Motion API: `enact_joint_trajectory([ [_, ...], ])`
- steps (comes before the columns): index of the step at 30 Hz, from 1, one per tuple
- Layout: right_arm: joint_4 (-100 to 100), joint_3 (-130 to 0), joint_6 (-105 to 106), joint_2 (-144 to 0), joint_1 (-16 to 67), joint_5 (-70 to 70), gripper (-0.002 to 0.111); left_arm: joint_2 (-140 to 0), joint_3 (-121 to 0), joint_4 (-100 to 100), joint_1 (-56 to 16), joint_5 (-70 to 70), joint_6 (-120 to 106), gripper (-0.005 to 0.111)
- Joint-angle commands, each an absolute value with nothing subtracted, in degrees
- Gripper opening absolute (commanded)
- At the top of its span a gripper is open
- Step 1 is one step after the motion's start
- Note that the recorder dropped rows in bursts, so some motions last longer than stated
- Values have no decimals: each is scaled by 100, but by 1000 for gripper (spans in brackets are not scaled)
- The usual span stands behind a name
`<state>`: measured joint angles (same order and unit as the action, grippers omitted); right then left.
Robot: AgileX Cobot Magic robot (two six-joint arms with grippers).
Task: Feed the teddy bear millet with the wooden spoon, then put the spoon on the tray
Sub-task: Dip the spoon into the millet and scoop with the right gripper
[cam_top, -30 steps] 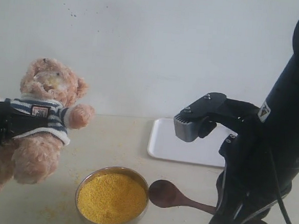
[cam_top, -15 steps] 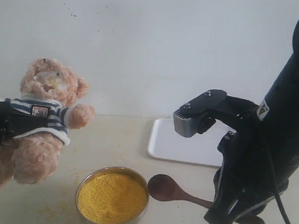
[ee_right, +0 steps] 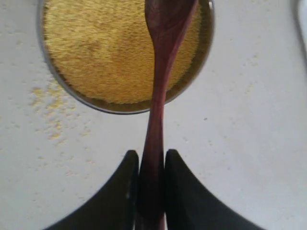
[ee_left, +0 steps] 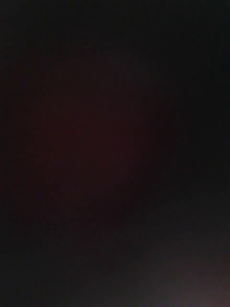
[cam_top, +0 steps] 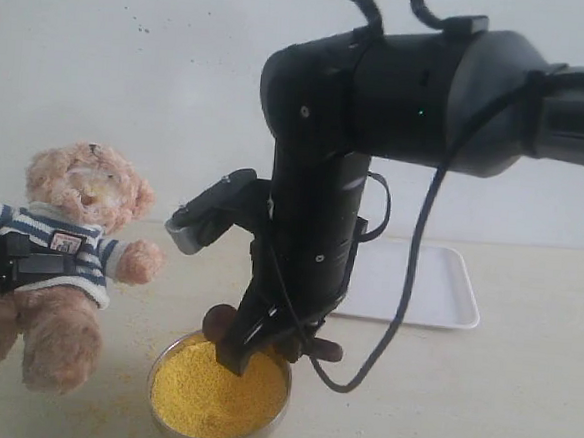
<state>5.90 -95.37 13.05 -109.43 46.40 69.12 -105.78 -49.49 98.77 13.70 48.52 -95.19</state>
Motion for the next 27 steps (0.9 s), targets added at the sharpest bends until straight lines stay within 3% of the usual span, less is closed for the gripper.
enact_joint_trajectory([
  [1,1166,-9731,1106,-11265,4686,6996,0,-10545,-4939,9995,1365,4963,-9578,4],
  [18,58,-9721,1999,-11612,4676,6996,0,-10545,-4939,9995,1365,4941,-9541,4],
  [27,-1342,-9721,2266,-11602,3950,6996,0,-10545,-4939,9978,1353,4982,-9474,4],
])
